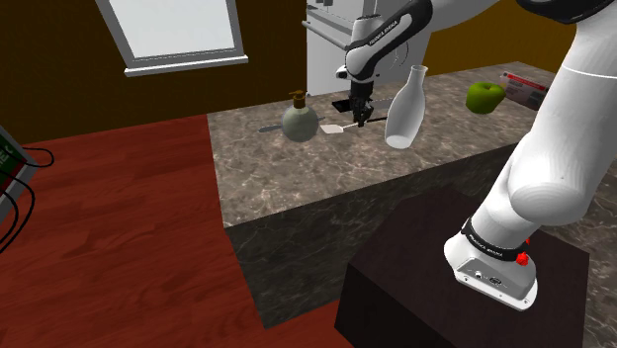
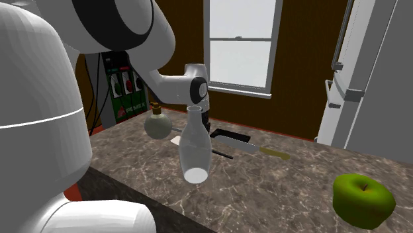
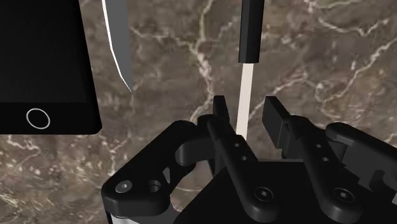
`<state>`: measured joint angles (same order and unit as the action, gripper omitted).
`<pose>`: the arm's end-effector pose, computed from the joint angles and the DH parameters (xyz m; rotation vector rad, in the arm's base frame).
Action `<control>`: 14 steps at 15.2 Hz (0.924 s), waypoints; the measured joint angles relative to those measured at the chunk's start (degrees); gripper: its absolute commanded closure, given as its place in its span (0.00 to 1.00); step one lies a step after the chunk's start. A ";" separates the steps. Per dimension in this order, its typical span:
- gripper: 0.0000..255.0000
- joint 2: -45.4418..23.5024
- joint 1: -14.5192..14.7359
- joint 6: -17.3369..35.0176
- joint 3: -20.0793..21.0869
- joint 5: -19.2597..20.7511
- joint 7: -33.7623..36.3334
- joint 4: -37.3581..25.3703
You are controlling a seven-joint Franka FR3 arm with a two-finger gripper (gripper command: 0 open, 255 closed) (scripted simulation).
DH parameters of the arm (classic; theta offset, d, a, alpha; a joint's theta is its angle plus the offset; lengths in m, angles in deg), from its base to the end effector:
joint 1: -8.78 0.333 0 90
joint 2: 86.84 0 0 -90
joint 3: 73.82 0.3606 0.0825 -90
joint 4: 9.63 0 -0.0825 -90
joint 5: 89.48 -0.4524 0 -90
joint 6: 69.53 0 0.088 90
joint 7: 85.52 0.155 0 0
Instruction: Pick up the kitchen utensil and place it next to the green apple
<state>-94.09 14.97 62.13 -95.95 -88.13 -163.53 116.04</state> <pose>0.5763 -0.1668 0.2814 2.6462 1.6253 -0.0877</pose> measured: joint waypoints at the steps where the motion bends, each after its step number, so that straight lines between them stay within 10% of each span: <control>1: 1.00 0.00 0.00 0.00 0.00 0.00 0.00 0.00; 14: 1.00 2.34 0.23 -3.69 -0.12 1.02 0.59 -1.53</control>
<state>-91.75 15.20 58.44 -96.06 -87.11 -162.94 114.51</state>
